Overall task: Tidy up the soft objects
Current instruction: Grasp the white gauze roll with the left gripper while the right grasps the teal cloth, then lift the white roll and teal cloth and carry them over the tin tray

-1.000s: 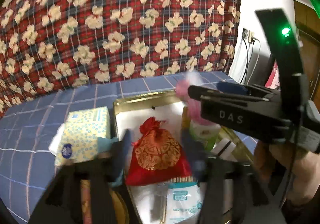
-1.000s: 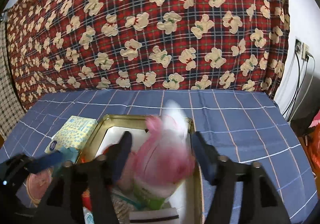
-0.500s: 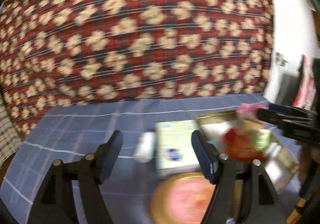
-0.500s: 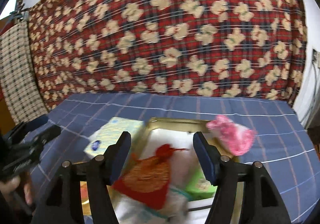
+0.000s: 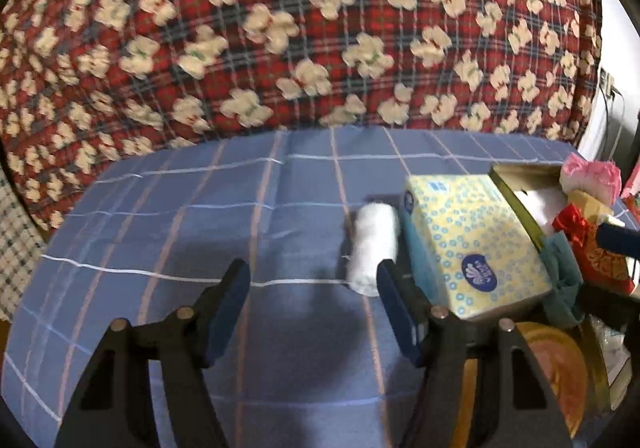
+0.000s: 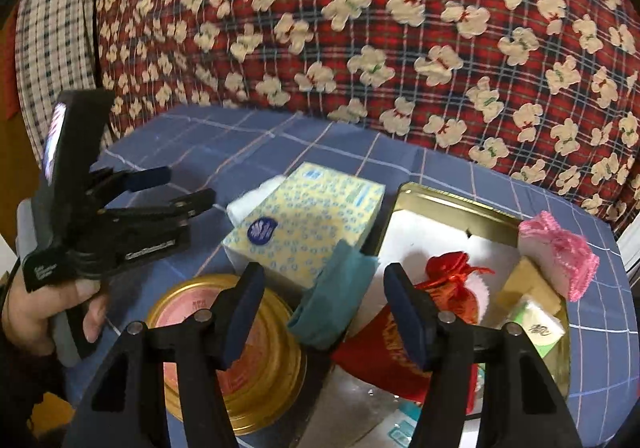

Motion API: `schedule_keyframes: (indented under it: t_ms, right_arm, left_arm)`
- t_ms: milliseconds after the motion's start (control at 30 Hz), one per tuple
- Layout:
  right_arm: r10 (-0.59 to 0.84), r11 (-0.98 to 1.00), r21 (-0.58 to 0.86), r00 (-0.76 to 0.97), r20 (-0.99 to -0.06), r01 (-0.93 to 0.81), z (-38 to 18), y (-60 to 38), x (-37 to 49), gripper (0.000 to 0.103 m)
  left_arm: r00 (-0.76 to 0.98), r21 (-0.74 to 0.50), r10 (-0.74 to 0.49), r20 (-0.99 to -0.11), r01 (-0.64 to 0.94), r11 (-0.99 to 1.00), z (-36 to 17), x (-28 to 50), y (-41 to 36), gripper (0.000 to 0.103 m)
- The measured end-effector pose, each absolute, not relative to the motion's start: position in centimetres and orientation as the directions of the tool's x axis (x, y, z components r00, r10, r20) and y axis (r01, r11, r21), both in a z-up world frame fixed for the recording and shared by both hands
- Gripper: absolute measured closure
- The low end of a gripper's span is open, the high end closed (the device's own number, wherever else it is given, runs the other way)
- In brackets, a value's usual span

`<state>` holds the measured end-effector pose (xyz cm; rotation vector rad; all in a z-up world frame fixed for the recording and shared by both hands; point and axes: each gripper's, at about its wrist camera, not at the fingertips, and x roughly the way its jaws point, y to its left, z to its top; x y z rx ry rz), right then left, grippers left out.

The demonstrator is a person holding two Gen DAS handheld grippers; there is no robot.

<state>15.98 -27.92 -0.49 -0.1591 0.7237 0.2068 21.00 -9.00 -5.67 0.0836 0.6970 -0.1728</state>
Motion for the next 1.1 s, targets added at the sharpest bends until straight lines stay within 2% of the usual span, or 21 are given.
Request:
schedule_keyframes:
  t_ms: [67, 267, 433, 500, 533, 567, 600, 700, 833, 1100]
  right_arm:
    - [0.114, 0.964, -0.099, 0.722, -0.683, -0.246, -0.9, -27.7, 16.1, 0.047]
    - [0.086, 0.96, -0.127, 0.698, -0.711, -0.248, -1.7, -27.7, 16.6, 0.055]
    - [0.072, 0.958, -0.14, 0.684, -0.726, -0.249, -2.1, -27.6, 17.0, 0.065]
    - [0.054, 0.956, -0.164, 0.692, -0.72, -0.245, -2.0, -27.6, 16.9, 0.072]
    - [0.056, 0.955, -0.164, 0.694, -0.718, -0.247, -2.0, -27.7, 16.9, 0.079]
    - [0.064, 0.954, -0.161, 0.694, -0.717, -0.254, -1.9, -27.7, 16.8, 0.091]
    - [0.066, 0.952, -0.162, 0.692, -0.719, -0.259, -2.0, -27.6, 16.8, 0.092]
    - [0.061, 0.946, -0.184, 0.704, -0.707, -0.267, -2.0, -27.2, 16.4, 0.093]
    - [0.072, 0.947, -0.181, 0.724, -0.686, -0.265, -1.6, -27.2, 16.0, 0.094]
    - [0.086, 0.958, -0.153, 0.751, -0.654, -0.242, -0.9, -27.6, 15.8, 0.094]
  left_arm:
    - [0.741, 0.017, -0.136, -0.657, 0.195, 0.981, -6.2, 21.6, -9.6, 0.038]
    - [0.71, 0.03, -0.137, -0.691, 0.217, 0.976, -7.5, 23.4, -10.5, 0.038]
    - [0.669, -0.067, -0.216, -0.711, 0.242, 0.968, -8.1, 24.6, -10.3, 0.039]
    - [0.657, -0.091, -0.238, -0.716, 0.25, 0.964, -8.3, 24.9, -10.3, 0.045]
    - [0.646, -0.108, -0.259, -0.718, 0.264, 0.959, -8.4, 25.0, -10.4, 0.054]
    - [0.637, -0.121, -0.279, -0.719, 0.281, 0.952, -8.5, 25.0, -10.5, 0.067]
    - [0.627, -0.131, -0.298, -0.719, 0.3, 0.945, -8.5, 25.0, -10.8, 0.076]
    - [0.634, -0.095, -0.29, -0.717, 0.324, 0.941, -8.3, 24.4, -11.6, 0.079]
    - [0.639, -0.109, -0.297, -0.709, 0.317, 0.942, -8.2, 24.2, -10.9, 0.08]
    - [0.718, -0.135, -0.273, -0.641, 0.245, 0.96, -7.0, 22.7, -8.4, 0.081]
